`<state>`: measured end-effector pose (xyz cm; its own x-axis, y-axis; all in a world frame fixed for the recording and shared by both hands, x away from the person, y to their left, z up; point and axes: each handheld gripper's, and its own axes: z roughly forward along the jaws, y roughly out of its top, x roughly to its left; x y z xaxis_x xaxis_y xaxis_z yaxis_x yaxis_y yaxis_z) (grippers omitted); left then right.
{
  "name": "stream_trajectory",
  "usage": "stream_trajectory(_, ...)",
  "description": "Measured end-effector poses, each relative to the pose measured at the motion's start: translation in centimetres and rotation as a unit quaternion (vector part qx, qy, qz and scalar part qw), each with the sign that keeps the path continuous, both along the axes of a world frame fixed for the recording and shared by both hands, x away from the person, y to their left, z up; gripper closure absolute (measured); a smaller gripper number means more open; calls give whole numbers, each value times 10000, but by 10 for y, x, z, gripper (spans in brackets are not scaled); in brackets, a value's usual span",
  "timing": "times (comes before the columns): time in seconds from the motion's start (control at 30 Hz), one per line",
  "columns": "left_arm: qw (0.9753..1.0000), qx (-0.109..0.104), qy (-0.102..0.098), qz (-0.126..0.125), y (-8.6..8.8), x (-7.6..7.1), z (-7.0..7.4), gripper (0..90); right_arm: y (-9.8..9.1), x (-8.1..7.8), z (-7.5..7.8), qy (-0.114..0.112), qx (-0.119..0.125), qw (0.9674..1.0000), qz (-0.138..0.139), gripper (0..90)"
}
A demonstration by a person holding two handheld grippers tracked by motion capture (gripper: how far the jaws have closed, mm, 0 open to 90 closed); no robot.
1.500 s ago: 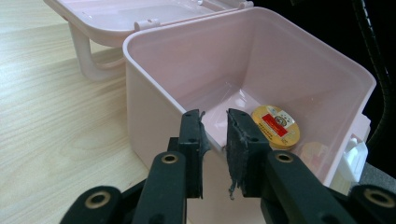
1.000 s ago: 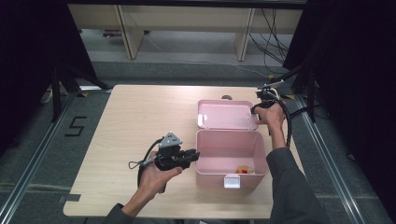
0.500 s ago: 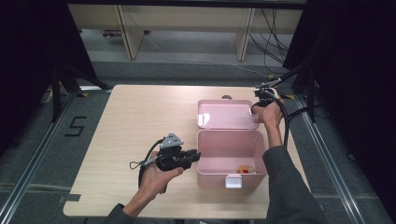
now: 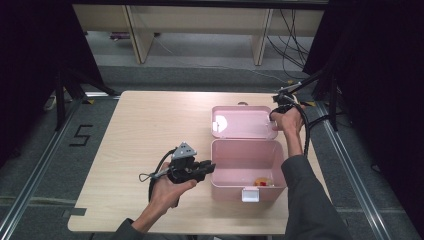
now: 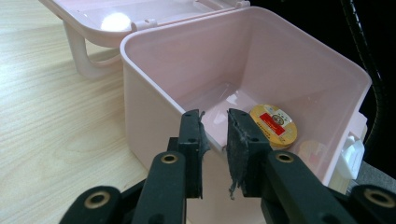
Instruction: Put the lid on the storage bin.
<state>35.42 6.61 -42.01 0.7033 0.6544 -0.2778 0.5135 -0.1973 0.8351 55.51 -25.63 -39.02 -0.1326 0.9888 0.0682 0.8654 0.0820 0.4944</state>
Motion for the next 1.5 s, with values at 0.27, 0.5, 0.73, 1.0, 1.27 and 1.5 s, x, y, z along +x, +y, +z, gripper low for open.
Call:
stream_trajectory(0.27, 10000, -28, 8, 16, -1, 0, 0, 755, -4, 1, 5, -4, -97, 9998, 184, 850)
stream_trajectory(0.5, 10000, -18, -6, -28, -3, -1, 0, 755, -7, -2, 11, 51, -149, 9996, 221, 854)
stream_trajectory(0.73, 10000, -48, -2, -48, -5, -1, -1, 753, -8, -5, 26, -138, -188, 9994, 272, 862)
stream_trajectory(1.0, 10000, -33, -10, 9, -5, -1, -1, 753, -9, -16, 41, -455, -83, 9985, 293, 868)
stream_trajectory(1.27, 10000, -66, -36, 7, -7, -1, -2, 751, -12, -28, 53, -775, -90, 9963, 353, 873)
stream_trajectory(1.5, 9999, -53, -75, 66, -9, -1, -2, 750, -12, -42, 64, -989, -94, 9940, 457, 877)
